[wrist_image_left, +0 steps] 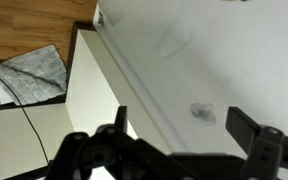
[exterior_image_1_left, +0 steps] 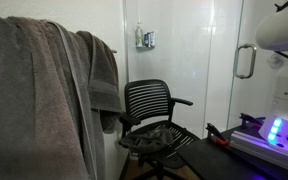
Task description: Close the glass door
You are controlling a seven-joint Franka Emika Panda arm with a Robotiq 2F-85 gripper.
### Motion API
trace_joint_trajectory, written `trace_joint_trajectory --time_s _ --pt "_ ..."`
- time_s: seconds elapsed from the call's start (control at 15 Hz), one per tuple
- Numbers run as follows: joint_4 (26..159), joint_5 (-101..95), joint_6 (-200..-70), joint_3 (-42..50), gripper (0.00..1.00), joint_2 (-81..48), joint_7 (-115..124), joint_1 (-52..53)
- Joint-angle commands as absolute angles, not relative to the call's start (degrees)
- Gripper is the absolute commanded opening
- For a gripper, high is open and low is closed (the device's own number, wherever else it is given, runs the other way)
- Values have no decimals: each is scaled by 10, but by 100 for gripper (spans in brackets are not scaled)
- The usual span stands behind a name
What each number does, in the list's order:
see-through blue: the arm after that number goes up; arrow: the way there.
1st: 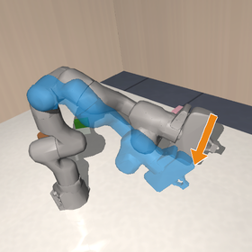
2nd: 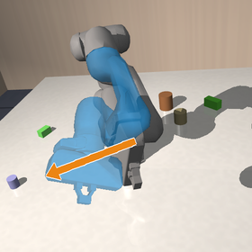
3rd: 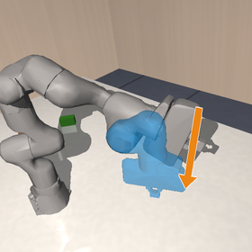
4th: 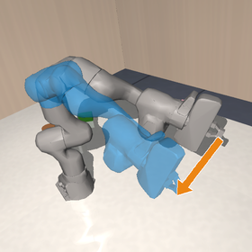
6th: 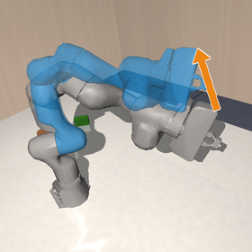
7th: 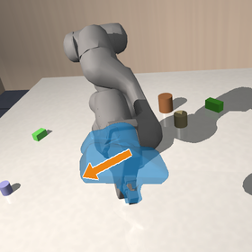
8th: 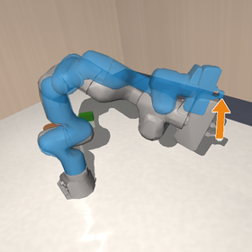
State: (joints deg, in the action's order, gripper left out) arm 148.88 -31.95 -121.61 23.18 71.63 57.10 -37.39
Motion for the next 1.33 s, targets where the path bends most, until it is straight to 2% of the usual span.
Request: trace_joint_trajectory --time_s 0.0,0.2,0.6,0.67,0.87,1.27 --pt "1465 -263 -1326 256 100 646 604 -403" --pt "1425 -156 -1353 291 100 622 499 -343" --pt "1351 20 -1299 297 100 560 327 -246" --pt "1384 19 -1330 278 100 581 340 -299" --pt "1365 44 -1319 277 100 555 320 -274" --pt "1379 44 -1399 234 100 463 367 -331"
